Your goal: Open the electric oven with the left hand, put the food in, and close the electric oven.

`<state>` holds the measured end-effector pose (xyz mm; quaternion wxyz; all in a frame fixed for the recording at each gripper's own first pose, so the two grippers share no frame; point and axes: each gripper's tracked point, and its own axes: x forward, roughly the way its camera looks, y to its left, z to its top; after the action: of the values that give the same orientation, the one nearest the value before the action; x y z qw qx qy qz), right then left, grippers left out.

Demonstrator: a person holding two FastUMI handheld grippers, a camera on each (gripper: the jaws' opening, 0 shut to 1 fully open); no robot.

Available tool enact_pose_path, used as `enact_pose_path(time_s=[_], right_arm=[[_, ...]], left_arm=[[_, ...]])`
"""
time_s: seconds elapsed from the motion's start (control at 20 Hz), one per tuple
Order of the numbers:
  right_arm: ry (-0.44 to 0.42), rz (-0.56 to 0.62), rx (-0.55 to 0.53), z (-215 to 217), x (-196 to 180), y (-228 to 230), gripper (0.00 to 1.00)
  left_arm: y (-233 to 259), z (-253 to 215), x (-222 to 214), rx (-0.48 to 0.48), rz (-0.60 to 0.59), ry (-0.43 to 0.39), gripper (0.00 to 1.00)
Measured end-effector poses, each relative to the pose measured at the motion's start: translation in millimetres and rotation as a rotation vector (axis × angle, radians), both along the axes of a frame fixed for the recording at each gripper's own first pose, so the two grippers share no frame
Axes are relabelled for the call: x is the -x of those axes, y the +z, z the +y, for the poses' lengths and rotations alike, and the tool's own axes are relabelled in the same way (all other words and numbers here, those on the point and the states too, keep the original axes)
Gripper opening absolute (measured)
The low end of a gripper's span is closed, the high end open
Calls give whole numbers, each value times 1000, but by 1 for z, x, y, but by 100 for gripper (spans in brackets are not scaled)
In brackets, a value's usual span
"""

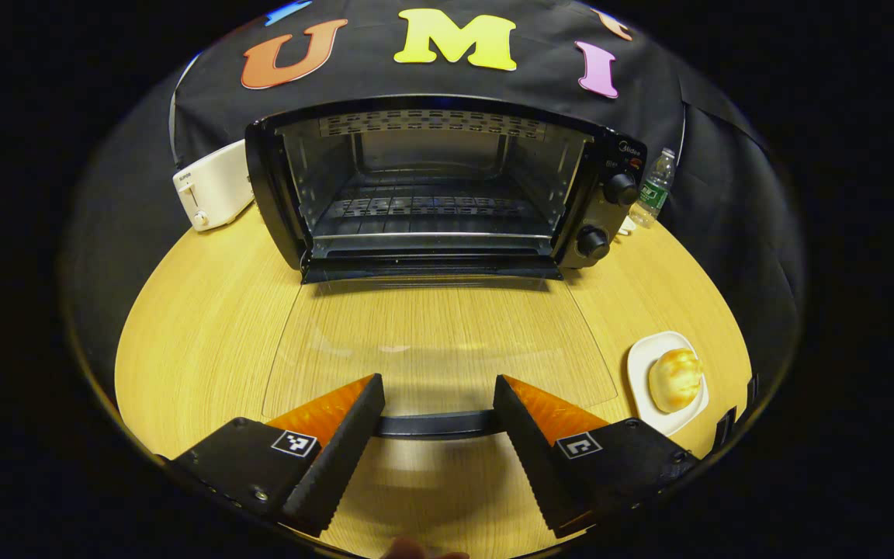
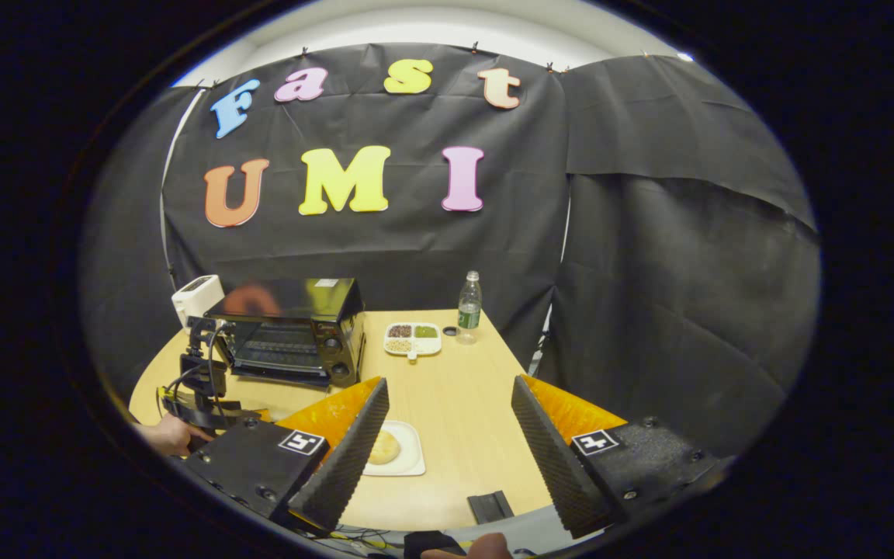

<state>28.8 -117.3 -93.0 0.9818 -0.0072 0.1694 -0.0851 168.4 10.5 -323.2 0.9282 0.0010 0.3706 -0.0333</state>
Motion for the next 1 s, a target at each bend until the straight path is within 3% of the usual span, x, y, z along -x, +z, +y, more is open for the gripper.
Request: enact_pose_path(time_s=[0.15, 0.25, 0.3, 0.35, 0.6, 1.0], right_arm=[[2, -17, 6, 9, 12, 9, 100], [9, -29, 16, 17, 22, 10, 100], [14, -29, 22, 21, 28, 8, 99], [22, -25, 25, 24, 34, 6, 100], [45, -6, -57, 42, 51, -17, 100], [103, 86, -49, 72, 41, -65, 100]], left_arm=[[10, 4, 6, -7, -15, -21, 95], [17, 15, 17, -18, -23, -40, 100], [19, 23, 24, -26, -26, -44, 84], [25, 32, 34, -41, -42, -46, 94], [80, 52, 91, -59, -173, -78, 93], [163, 63, 151, 37, -336, 20, 93]])
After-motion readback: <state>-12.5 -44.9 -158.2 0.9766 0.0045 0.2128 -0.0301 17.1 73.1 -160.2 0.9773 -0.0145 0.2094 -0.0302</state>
